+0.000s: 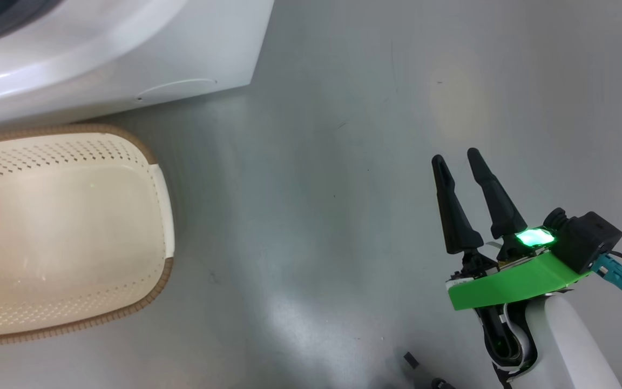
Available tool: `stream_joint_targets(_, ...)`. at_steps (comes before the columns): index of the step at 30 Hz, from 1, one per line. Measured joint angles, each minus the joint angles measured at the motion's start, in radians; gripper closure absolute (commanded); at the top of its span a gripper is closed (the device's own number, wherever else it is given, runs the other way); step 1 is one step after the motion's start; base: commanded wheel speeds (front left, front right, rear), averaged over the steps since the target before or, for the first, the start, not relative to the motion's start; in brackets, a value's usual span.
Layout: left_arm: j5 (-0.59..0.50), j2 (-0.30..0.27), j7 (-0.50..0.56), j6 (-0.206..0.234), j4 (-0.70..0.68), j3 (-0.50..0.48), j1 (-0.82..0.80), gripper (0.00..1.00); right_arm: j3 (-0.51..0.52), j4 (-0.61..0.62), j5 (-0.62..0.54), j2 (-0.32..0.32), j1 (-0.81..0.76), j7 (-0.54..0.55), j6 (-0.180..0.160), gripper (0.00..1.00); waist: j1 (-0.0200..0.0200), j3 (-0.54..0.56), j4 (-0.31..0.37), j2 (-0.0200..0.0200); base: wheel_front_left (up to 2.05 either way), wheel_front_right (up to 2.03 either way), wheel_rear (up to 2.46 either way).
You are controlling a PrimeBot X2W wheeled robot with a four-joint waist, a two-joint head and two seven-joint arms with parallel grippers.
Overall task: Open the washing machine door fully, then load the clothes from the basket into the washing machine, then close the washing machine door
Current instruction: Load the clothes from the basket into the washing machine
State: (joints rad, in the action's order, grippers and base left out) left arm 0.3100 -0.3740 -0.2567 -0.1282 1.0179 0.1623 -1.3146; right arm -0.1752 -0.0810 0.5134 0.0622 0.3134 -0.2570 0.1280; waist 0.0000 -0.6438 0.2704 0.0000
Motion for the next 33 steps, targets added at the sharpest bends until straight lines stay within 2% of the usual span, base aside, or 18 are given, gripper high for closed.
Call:
stream_joint_targets(7, 0.073, 0.000, 0.012, -0.001, 0.079, 0.149, -0.023, 0.00, -0.006, -0.001, 0.000, 0.002, -0.001, 0.000, 0.000, 0.00, 0.0000, 0.012, -0.004, 0.0000, 0.00, 0.00, 0.00)
stream_joint_targets(11, 0.140, -0.005, 0.054, -0.001, 0.089, 0.210, -0.054, 0.00, -0.007, -0.001, 0.000, 0.002, -0.001, 0.000, 0.000, 0.00, 0.0000, 0.012, -0.008, 0.0001, 0.00, 0.00, 0.00)
stream_joint_targets(16, 0.214, -0.014, 0.053, -0.001, 0.090, 0.271, -0.059, 0.00, -0.007, -0.002, 0.000, 0.002, -0.001, 0.000, 0.000, 0.00, 0.0000, 0.015, -0.013, 0.0000, 0.00, 0.00, 0.00)
stream_joint_targets(27, 0.342, -0.018, 0.007, -0.001, 0.088, 0.306, 0.029, 0.00, 0.009, -0.006, 0.000, 0.023, -0.004, 0.000, 0.000, 0.00, 0.0000, 0.050, -0.040, 0.0000, 0.00, 0.00, 0.00)
stream_joint_targets(30, 0.355, -0.015, 0.005, -0.001, 0.063, 0.296, 0.062, 0.00, 0.016, -0.007, 0.000, 0.032, -0.005, 0.000, 0.000, 0.00, 0.0000, 0.061, -0.048, 0.0000, 0.00, 0.00, 0.00)
stream_joint_targets(33, 0.354, -0.012, 0.001, -0.001, -0.002, 0.247, 0.113, 0.00, 0.022, -0.010, 0.000, 0.045, -0.006, 0.000, 0.000, 0.00, 0.0001, 0.080, -0.062, 0.0000, 0.00, 0.00, 0.00)
